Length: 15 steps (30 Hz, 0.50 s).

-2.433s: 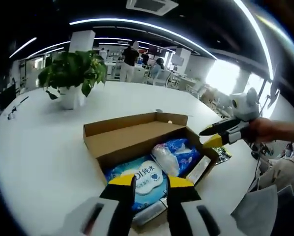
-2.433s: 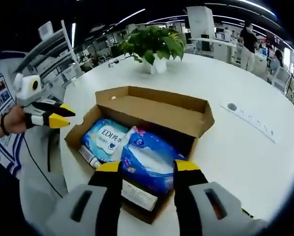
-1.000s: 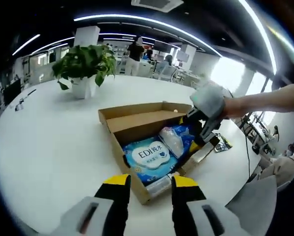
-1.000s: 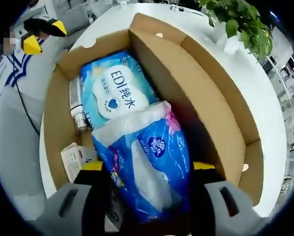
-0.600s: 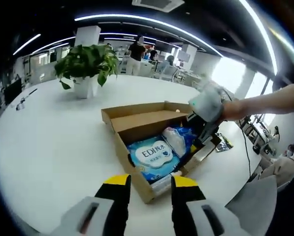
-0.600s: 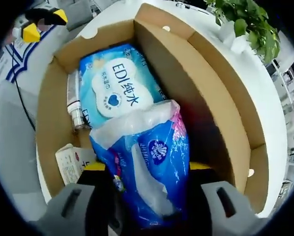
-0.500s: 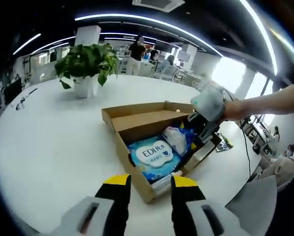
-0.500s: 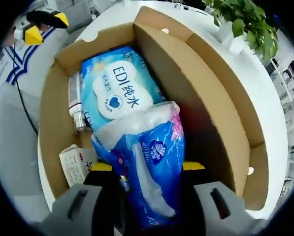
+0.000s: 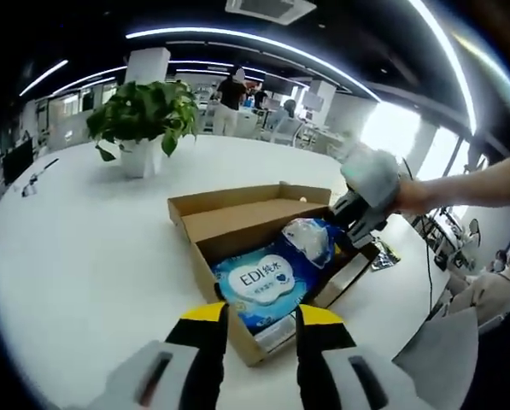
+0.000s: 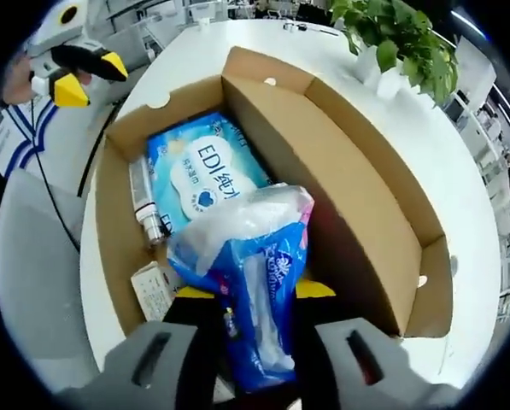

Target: Operate the shoe box by opening the lid, removing the specified soft item, and placing it in the target area until the item is outside and the box remains undamaged.

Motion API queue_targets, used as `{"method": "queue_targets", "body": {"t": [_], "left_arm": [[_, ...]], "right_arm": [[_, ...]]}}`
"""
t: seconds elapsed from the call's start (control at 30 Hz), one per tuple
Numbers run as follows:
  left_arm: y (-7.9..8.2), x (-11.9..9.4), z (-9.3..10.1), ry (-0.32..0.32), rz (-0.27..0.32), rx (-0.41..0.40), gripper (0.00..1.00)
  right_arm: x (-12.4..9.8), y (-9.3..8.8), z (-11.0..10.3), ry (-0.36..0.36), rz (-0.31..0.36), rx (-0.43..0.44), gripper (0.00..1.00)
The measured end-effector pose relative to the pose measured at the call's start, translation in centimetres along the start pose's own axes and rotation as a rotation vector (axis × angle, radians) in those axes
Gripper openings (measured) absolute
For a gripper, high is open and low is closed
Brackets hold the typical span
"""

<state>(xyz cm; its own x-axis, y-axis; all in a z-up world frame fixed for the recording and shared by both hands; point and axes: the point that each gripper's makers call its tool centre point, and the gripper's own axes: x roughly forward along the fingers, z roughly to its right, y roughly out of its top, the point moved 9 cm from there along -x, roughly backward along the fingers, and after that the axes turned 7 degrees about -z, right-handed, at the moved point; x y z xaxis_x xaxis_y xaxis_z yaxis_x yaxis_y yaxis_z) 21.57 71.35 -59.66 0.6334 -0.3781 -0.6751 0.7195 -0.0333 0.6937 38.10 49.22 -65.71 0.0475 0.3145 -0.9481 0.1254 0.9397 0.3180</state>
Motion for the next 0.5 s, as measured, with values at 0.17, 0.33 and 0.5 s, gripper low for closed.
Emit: {"method": "queue_targets", "body": {"t": [0.17, 0.33, 0.5], "left_arm": [[0.1, -0.2, 0.1, -0.008, 0.006, 0.006, 0.32], [0.2, -0.4, 0.2, -0.012, 0.010, 0.012, 0.33], [0.2, -0.5, 0.2, -0.013, 0.015, 0.010, 0.32]], "right_arm": [[-0.7, 0.4, -0.2, -0.019, 0.017, -0.003, 0.27], [-1.8, 0.5, -0.2, -0.038, 0.041, 0.023, 0.27], [-3.0, 0.5, 0.1, -0.053, 0.077, 0.049, 0.27]]}}
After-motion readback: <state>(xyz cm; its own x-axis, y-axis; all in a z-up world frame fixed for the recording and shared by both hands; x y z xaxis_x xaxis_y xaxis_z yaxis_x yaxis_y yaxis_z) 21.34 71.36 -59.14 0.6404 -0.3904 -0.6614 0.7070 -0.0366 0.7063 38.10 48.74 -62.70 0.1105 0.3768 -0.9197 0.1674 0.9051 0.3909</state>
